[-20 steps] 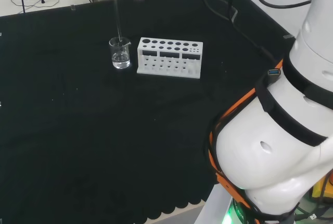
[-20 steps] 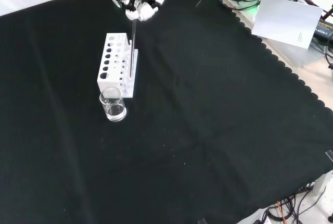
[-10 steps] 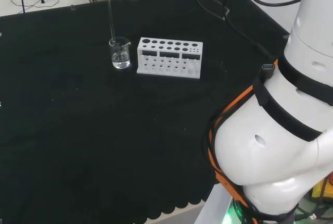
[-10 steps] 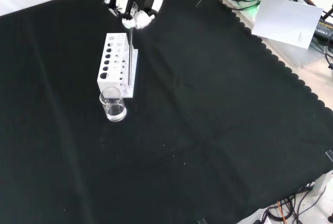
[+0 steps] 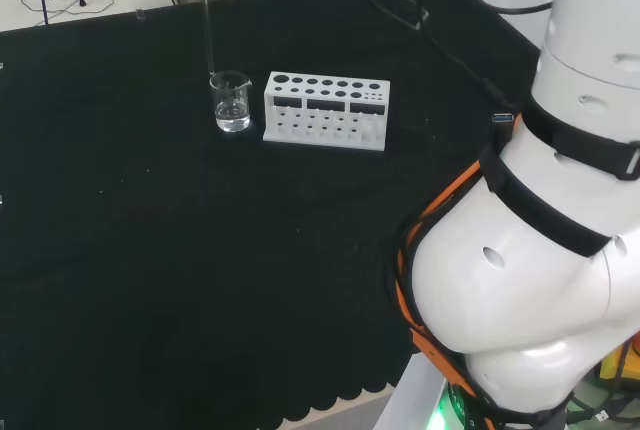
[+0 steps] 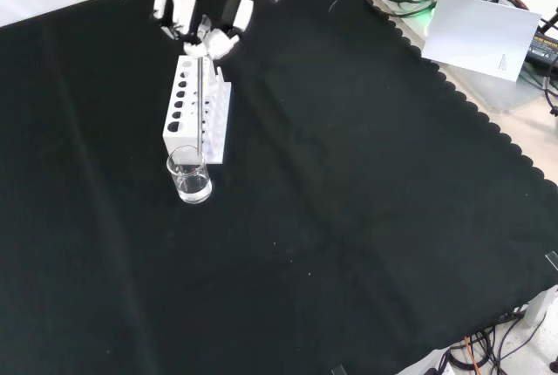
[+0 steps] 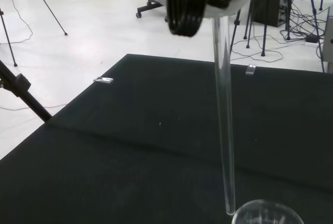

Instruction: Stir in the beaker to the left of the white test tube rack with the glass rod.

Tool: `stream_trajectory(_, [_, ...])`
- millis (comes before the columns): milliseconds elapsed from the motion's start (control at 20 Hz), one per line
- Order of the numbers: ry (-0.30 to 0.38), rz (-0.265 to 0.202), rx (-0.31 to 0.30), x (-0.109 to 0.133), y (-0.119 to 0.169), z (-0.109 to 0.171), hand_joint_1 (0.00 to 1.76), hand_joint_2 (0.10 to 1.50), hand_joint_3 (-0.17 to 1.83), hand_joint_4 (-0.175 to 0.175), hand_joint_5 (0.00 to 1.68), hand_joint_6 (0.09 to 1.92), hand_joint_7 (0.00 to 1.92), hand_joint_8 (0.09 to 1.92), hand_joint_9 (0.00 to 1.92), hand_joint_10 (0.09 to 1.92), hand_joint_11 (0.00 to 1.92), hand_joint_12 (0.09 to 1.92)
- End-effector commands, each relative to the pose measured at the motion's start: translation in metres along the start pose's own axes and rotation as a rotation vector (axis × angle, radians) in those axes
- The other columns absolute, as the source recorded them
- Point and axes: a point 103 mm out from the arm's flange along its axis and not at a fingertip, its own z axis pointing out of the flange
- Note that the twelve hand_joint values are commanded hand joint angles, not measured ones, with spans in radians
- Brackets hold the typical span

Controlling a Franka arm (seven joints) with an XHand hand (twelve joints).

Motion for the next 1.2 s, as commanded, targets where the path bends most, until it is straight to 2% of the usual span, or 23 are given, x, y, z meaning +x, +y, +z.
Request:
stream_trajectory(50, [0.022, -0.012, -0.016, -0.019, 0.015, 0.011, 1.3, 0.73, 0.63, -0.175, 1.16, 0.56, 1.19, 1.1, 1.68, 0.81, 1.06, 0.92])
stream_trajectory(250, [0.023, -0.014, -0.016, -0.028, 0.02, 0.016, 1.3, 0.73, 0.63, -0.175, 1.16, 0.56, 1.19, 1.1, 1.68, 0.82, 1.06, 0.92])
stream_trajectory(500, [0.032, 0.011, 0.001, -0.041, 0.021, 0.019, 1.3, 0.73, 0.63, -0.175, 1.16, 0.56, 1.19, 1.1, 1.68, 0.82, 1.06, 0.91])
stream_trajectory(600, [0.027, 0.015, -0.001, -0.045, 0.019, 0.021, 1.25, 0.6, 0.78, -0.175, 1.27, 0.63, 1.43, 0.98, 1.7, 0.8, 1.08, 0.91])
stream_trajectory(800, [0.017, 0.019, 0.002, -0.047, 0.015, 0.024, 1.3, 0.72, 0.65, -0.175, 1.17, 0.57, 1.22, 1.08, 1.69, 0.79, 1.07, 0.9])
stream_trajectory(1200, [0.008, 0.044, -0.007, -0.056, 0.008, 0.014, 1.3, 0.74, 0.62, -0.175, 1.16, 0.55, 1.19, 1.1, 1.69, 0.8, 1.07, 0.9])
